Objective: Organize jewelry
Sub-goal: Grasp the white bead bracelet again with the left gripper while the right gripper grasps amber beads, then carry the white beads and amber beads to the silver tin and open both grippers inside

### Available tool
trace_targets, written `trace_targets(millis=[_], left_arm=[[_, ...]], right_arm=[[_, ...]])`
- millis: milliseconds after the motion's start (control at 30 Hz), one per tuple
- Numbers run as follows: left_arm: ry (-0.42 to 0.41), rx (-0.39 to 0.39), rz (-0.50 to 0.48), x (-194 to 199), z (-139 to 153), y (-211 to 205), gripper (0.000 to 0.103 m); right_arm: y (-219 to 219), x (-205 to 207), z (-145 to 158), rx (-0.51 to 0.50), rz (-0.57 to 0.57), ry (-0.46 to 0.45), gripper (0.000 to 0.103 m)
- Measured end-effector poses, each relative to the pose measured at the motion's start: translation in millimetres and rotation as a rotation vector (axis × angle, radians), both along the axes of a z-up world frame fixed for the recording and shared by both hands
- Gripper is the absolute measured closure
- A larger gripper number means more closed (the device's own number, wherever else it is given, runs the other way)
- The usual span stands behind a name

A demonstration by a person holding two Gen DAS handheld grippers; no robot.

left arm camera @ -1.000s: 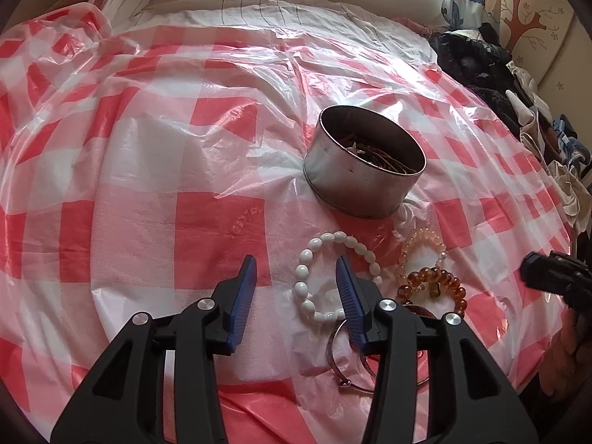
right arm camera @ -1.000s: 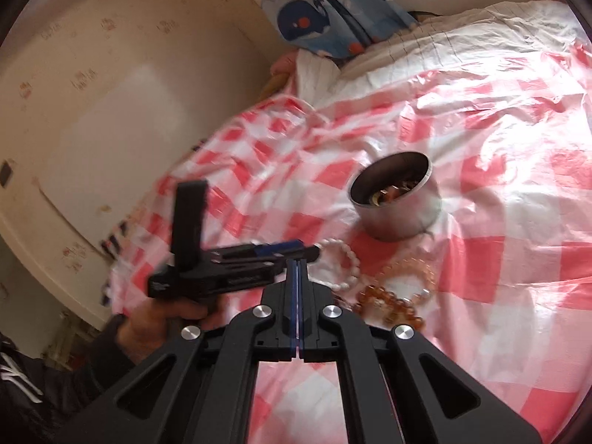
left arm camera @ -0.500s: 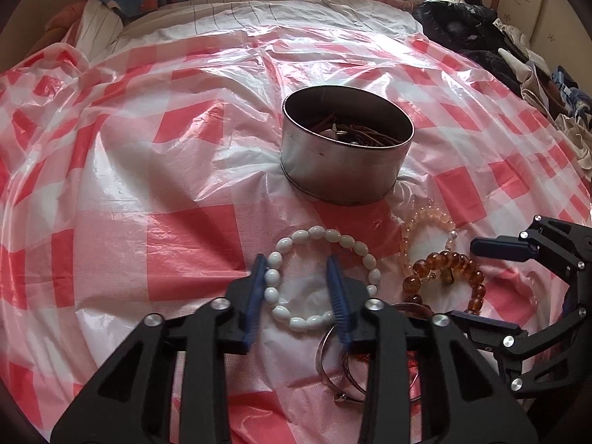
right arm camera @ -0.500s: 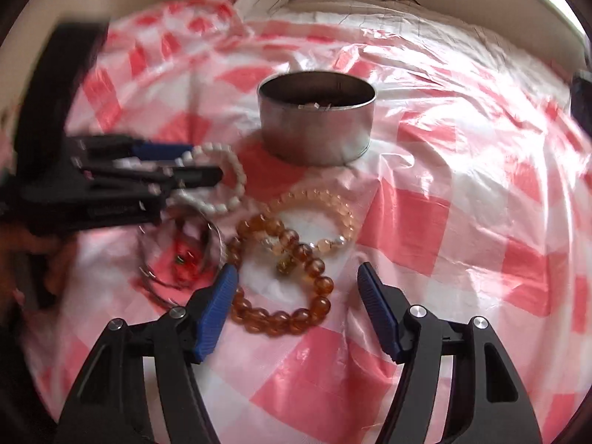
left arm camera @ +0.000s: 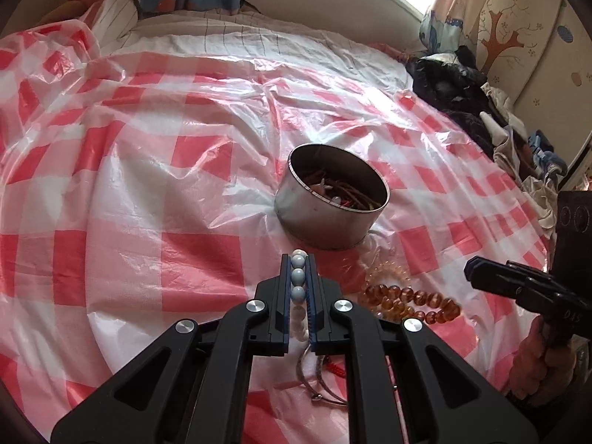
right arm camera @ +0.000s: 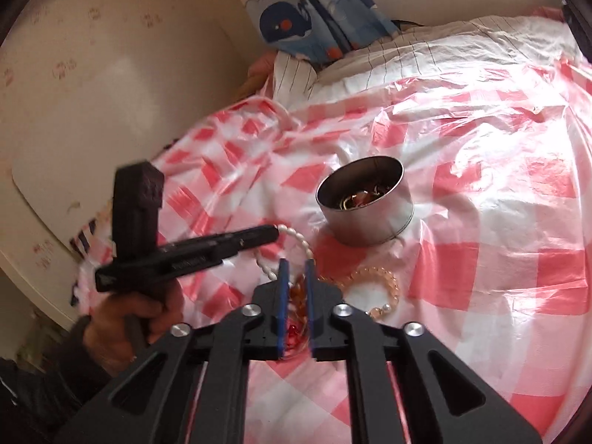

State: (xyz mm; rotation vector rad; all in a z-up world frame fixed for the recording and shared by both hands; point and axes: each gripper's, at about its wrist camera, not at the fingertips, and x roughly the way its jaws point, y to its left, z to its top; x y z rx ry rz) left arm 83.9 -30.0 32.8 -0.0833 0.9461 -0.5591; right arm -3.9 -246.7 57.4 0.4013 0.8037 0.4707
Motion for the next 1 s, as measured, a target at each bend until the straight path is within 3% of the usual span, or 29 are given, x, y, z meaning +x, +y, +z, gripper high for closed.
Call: trace_targets(millis=[100, 133, 167, 200, 233, 300, 467, 500, 533, 567, 600, 633, 800, 933, 1000], left_arm=[[0.033, 0.092, 0.006, 3, -14, -7, 0.095], [0.037, 0.110, 0.004, 3, -17, -9, 0.095], [0.038, 0.125, 0.003, 3, -19, -10, 0.092], [0.033, 0.134, 0.005, 3, -19, -10, 0.086], [0.024, 0.141, 0.007, 2, -19, -11, 0.082], [0.012, 0.149, 0.012, 2, -19, -10, 0.068], [-0.012, 0.225, 0.006, 2, -26, -18, 0.065], [-0.026, 0.252, -0.007, 0, -27, -22, 0.065], [-0.040, 0.278, -0.024, -2, -28, -26, 0.068], [-0.045, 0.290, -0.046, -4, -28, -30, 0.083], [-0.049, 0.295, -0.061, -6, -27, -33, 0.093], [-0.061, 0.298, -0.066, -8, -25, -34, 0.097], [-0.036, 0.057, -0.060, -6, -1, -14, 0.097], [-0.044, -0.070, -0.057, -8, 17, -5, 0.097], [-0.057, -0.092, -0.064, -10, 24, -7, 0.097]], right_arm=[[1, 10, -10, -0.112, -0.057, 0.076, 0.095], [1, 10, -13, -0.127, -0.065, 0.093, 0.091], [2, 10, -14, -0.137, -0.068, 0.100, 0.082], [3, 10, -13, -0.151, -0.063, 0.091, 0.060], [7, 8, -11, -0.163, -0.053, 0.076, 0.049], [19, 8, -14, -0.220, -0.009, 0.074, 0.047], [48, 15, -48, -0.450, 0.047, 0.166, 0.050], [52, 15, -50, -0.486, 0.049, 0.160, 0.059], [55, 15, -52, -0.512, 0.051, 0.157, 0.076], [54, 15, -52, -0.489, 0.057, 0.154, 0.083], [51, 14, -50, -0.453, 0.058, 0.151, 0.091], [48, 12, -46, -0.409, 0.060, 0.140, 0.091], [16, 11, -22, -0.050, 0.034, 0.063, 0.091], [0, 11, -14, 0.133, 0.023, 0.022, 0.091], [-3, 11, -8, 0.166, 0.021, -0.003, 0.091]])
